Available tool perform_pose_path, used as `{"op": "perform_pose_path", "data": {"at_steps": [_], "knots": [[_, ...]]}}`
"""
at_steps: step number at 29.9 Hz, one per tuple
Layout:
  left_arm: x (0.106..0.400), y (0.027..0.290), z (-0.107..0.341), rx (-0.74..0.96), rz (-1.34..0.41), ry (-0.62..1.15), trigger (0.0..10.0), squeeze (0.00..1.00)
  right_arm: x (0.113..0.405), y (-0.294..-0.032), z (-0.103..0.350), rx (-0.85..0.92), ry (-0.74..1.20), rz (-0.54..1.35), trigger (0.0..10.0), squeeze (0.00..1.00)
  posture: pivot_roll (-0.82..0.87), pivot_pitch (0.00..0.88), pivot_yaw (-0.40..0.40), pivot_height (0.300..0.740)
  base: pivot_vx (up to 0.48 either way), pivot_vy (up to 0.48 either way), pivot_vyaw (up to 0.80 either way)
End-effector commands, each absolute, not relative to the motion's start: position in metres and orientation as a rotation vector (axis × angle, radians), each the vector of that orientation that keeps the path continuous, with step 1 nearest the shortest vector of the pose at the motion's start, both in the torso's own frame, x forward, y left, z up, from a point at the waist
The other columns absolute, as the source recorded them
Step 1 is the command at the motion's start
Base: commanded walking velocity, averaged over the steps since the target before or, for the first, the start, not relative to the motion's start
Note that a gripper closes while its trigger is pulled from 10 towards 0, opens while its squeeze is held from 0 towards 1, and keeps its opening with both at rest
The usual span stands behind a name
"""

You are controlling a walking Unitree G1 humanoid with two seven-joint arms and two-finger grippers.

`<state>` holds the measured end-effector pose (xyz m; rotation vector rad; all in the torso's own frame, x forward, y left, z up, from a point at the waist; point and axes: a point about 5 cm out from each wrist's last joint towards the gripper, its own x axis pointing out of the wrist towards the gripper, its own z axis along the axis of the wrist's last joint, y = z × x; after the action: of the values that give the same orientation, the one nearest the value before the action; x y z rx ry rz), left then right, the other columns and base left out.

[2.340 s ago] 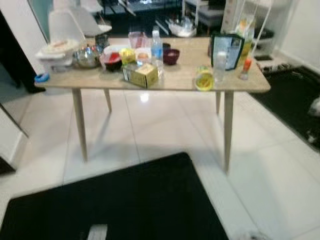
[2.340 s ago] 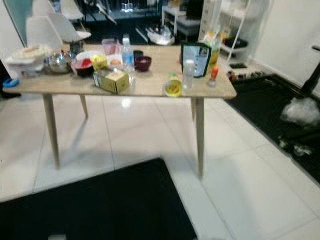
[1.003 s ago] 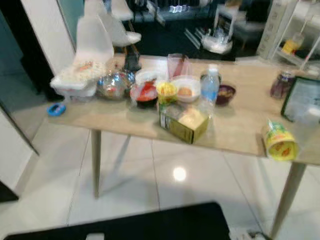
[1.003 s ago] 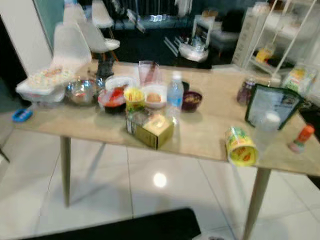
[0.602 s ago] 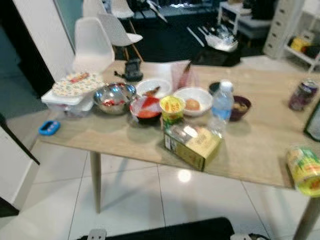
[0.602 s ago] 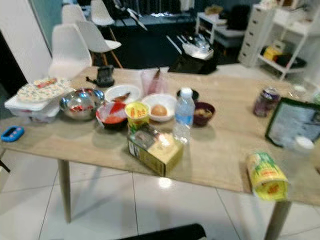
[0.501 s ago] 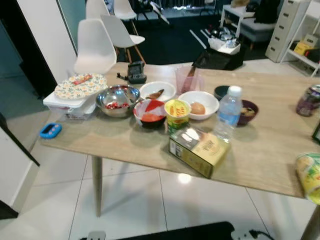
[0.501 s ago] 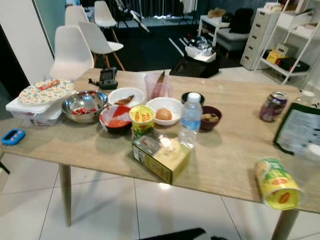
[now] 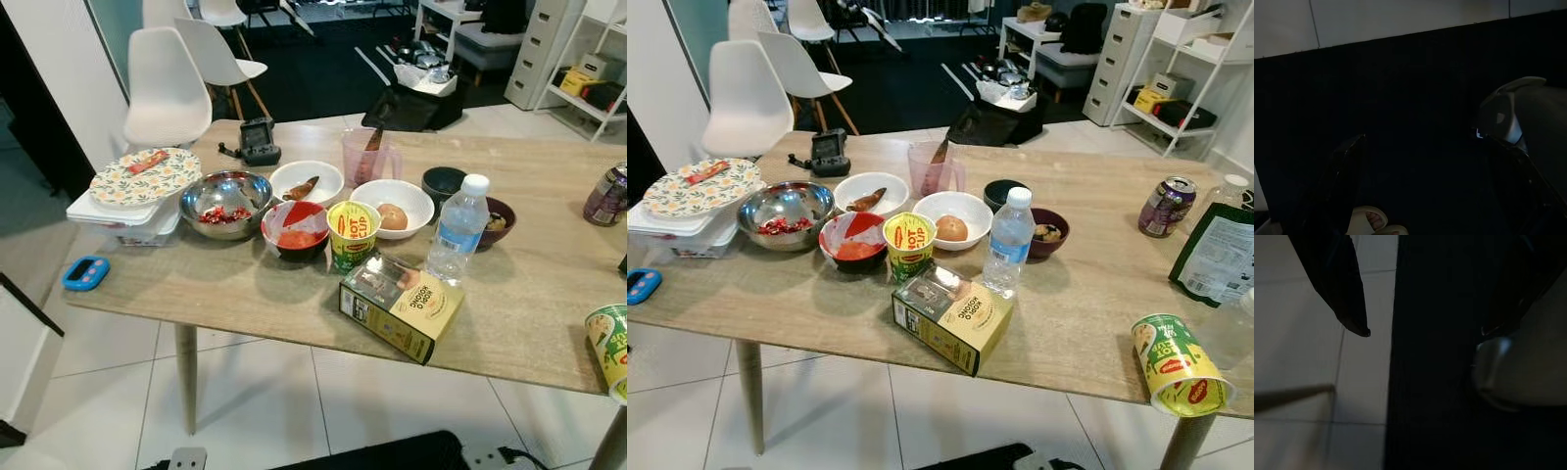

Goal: Restocking fridge

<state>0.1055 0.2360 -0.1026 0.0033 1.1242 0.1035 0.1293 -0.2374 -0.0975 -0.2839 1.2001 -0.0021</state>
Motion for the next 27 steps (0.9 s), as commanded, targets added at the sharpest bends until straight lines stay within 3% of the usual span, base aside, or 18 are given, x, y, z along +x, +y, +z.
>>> {"op": "perform_pose_path", "data": {"at_steps": [1, 6, 10, 12, 15, 16, 17, 18, 19, 21, 27], "knots": [[0.102, 0.233, -0.104, -0.015, 0.108, 1.135, 10.0, 0.0, 0.126, -0.244, -0.097, -0.253, 1.214, -0.066, 10.0, 0.0, -0.03, 0.0, 0.006, 0.74, 0.0, 0.0, 0.0], [0.102, 0.232, -0.104, -0.023, 0.108, 1.135, 10.0, 0.0, 0.105, -0.29, -0.088, -0.137, 1.244, -0.415, 10.0, 0.0, -0.03, 0.0, 0.006, 0.74, 0.0, 0.0, 0.0], [0.102, 0.232, -0.105, -0.024, 0.106, 1.135, 10.0, 0.0, 0.098, -0.301, -0.086, -0.106, 1.249, -0.52, 10.0, 0.0, -0.03, 0.0, 0.003, 0.74, 0.0, 0.0, 0.0], [0.102, 0.232, -0.105, -0.03, 0.105, 1.135, 10.0, 0.0, 0.088, -0.328, -0.075, -0.037, 1.217, -0.768, 10.0, 0.0, -0.03, 0.0, -0.003, 0.74, 0.0, 0.0, 0.0], [0.101, 0.231, -0.105, -0.033, 0.106, 1.135, 10.0, 0.0, 0.084, -0.346, -0.066, -0.003, 1.166, -0.921, 10.0, 0.0, -0.03, 0.0, -0.003, 0.74, 0.0, 0.0, 0.0], [0.101, 0.231, -0.105, -0.034, 0.106, 1.136, 10.0, 0.0, 0.085, -0.37, -0.05, 0.03, 1.065, -1.09, 10.0, 0.0, -0.03, 0.0, -0.003, 0.74, 0.0, 0.0, 0.0], [0.101, 0.231, -0.105, -0.034, 0.106, 1.136, 10.0, 0.0, 0.085, -0.37, -0.05, 0.03, 1.065, -1.09, 10.0, 0.0, -0.03, 0.0, -0.003, 0.74, 0.0, 0.0, 0.0], [0.1, 0.232, -0.105, -0.032, 0.103, 1.137, 10.0, 0.0, 0.088, -0.396, -0.029, 0.007, 0.962, -1.225, 10.0, 0.0, -0.03, 0.0, -0.001, 0.74, 0.0, 0.0, 0.0], [0.1, 0.232, -0.105, -0.032, 0.103, 1.137, 10.0, 0.0, 0.088, -0.396, -0.029, 0.007, 0.962, -1.225, 10.0, 0.0, -0.03, 0.0, -0.001, 0.74, 0.0, 0.0, 0.0], [0.1, 0.233, -0.105, -0.022, 0.093, 1.142, 10.0, 0.0, 0.099, -0.448, 0.029, -0.066, 0.712, -1.449, 10.0, 0.0, -0.03, 0.0, 0.001, 0.74, 0.0, 0.0, 0.0], [0.099, 0.234, -0.105, -0.023, 0.095, 1.143, 10.0, 0.0, 0.116, -0.484, 0.091, -0.187, 0.503, -1.542, 10.0, 0.0, -0.03, 0.0, -0.003, 0.74, 0.0, 0.0, 0.0]]}}
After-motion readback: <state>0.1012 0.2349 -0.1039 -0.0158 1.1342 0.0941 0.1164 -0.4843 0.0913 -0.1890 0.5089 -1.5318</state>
